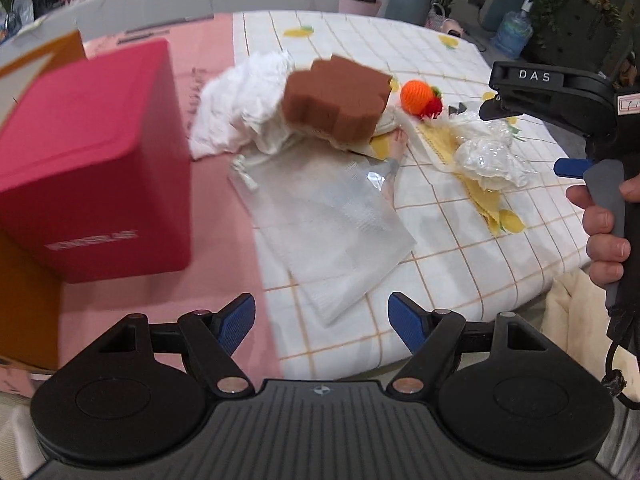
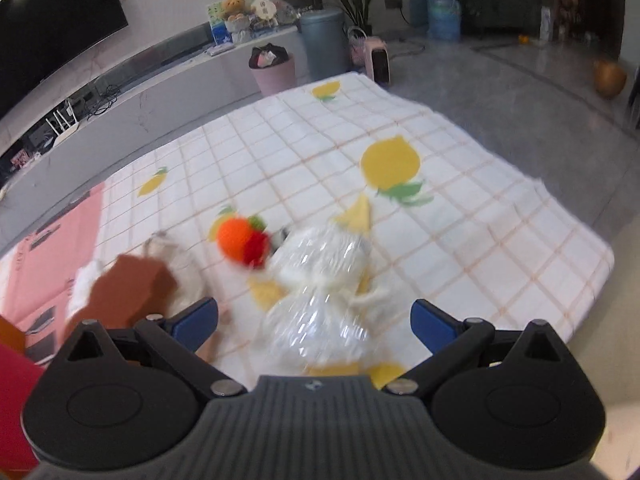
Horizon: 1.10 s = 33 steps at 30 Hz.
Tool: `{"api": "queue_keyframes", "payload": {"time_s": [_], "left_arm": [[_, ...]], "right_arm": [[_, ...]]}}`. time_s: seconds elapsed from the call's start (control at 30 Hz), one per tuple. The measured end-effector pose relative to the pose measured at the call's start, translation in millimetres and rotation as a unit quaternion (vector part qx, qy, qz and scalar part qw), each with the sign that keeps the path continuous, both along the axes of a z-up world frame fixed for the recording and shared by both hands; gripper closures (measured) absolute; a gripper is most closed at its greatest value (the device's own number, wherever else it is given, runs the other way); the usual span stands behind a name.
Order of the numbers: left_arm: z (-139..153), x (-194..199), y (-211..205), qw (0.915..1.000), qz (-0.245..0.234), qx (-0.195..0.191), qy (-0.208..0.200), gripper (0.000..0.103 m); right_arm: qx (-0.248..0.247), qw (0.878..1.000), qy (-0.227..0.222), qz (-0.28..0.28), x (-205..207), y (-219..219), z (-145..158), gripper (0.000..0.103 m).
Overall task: Organize soft objects
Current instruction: 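Move both tools back toward the remaining soft items on the table, then grasp the plastic-wrapped white bundle with the right tool while the left tool grasps the mesh bag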
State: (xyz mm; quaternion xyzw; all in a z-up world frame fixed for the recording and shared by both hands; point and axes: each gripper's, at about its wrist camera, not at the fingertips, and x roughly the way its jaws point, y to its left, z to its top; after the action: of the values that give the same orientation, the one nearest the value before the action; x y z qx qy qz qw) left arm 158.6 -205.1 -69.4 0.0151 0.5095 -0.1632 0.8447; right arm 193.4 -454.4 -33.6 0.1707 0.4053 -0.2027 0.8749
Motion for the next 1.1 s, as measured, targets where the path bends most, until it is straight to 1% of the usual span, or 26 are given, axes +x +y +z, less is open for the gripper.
{"api": "queue_keyframes", "payload": {"time_s": [0.1, 0.17, 0.23, 0.27, 0.33, 0.4, 0.43, 0.5, 0.53, 0.57, 0.63, 0.67, 0.73, 0.77, 0.83, 0.93, 1.03, 1.1], "left_arm": [[-8.1, 8.7, -11.6, 1.0, 0.002, -0.004, -0.004, 0.014], [-15.2, 16.2, -16.1, 0.9998, 0.016, 0.0, 0.007, 0.014], [-23.8, 24.4, -20.0, 0.9992, 0.031, 0.004, 0.024, 0.014], [-25.8, 25.8, -21.2, 0.9991, 0.036, 0.002, 0.02, 0.012], [-26.8, 27.9, -24.5, 0.9991, 0.042, 0.006, 0.009, 0.011], [-28.0, 29.8, -28.8, 0.999, 0.042, 0.014, 0.0, 0.011], [-28.5, 30.5, -30.3, 0.9989, 0.042, 0.019, -0.004, 0.01], [-28.9, 32.5, -32.2, 0.9986, 0.045, 0.025, -0.009, 0.009], [-29.0, 33.2, -33.0, 0.9985, 0.047, 0.027, -0.012, 0.009], [-29.3, 33.7, -34.0, 0.9983, 0.048, 0.028, -0.015, 0.009], [-30.7, 34.0, -36.1, 0.9982, 0.045, 0.031, -0.023, 0.006], [-31.7, 33.3, -37.2, 0.9982, 0.041, 0.034, -0.029, 0.005], [-33.6, 32.0, -39.5, 0.9978, 0.036, 0.04, -0.039, 0.001], [-34.5, 31.4, -40.0, 0.9976, 0.034, 0.042, -0.043, 0.001], [-35.5, 31.3, -40.1, 0.9972, 0.036, 0.043, -0.049, 0.0], [-35.9, 31.8, -40.4, 0.9971, 0.038, 0.042, -0.052, 0.0], [-37.1, 34.0, -43.4, 0.9966, 0.034, 0.056, -0.051, 0.0], [-38.7, 36.7, -43.4, 0.9966, 0.037, 0.055, -0.049, 0.0]], "right_arm": [[0.007, 1.0, 0.025, 0.007, 15.2, -8.6, -18.4, 0.003], [0.001, 0.999, 0.037, 0.011, 22.4, -10.3, -28.2, 0.003], [-0.016, 0.999, 0.042, 0.022, 27.1, -9.3, -32.4, 0.003], [-0.03, 0.998, 0.039, 0.027, 28.2, -7.6, -33.0, 0.003], [-0.067, 0.997, 0.032, 0.03, 29.3, -3.2, -34.9, 0.004], [-0.079, 0.995, 0.033, 0.041, 31.8, -1.8, -36.9, 0.009], [-0.077, 0.995, 0.036, 0.052, 32.9, -0.5, -38.0, 0.015], [-0.077, 0.994, 0.042, 0.06, 34.9, 2.2, -40.8, 0.02], [-0.079, 0.994, 0.043, 0.061, 35.5, 2.8, -41.8, 0.027], [-0.08, 0.994, 0.044, 0.064, 35.5, 3.5, -43.1, 0.037], [-0.09, 0.992, 0.044, 0.077, 34.4, 7.1, -42.9, 0.043], [-0.107, 0.989, 0.045, 0.091, 33.3, 11.6, -41.2, 0.047], [-0.141, 0.984, 0.044, 0.104, 29.4, 19.8, -36.6, 0.051], [-0.149, 0.982, 0.041, 0.104, 27.2, 21.8, -33.7, 0.051], [-0.149, 0.983, 0.034, 0.103, 22.2, 22.4, -26.7, 0.051], [-0.135, 0.987, 0.015, 0.09, 11.7, 19.6, -16.2, 0.051], [-0.105, 0.991, 0.0, 0.083, 3.7, 13.8, -8.8, 0.051], [-0.086, 0.993, -0.002, 0.076, 1.6, 9.8, -8.5, 0.051]]}}
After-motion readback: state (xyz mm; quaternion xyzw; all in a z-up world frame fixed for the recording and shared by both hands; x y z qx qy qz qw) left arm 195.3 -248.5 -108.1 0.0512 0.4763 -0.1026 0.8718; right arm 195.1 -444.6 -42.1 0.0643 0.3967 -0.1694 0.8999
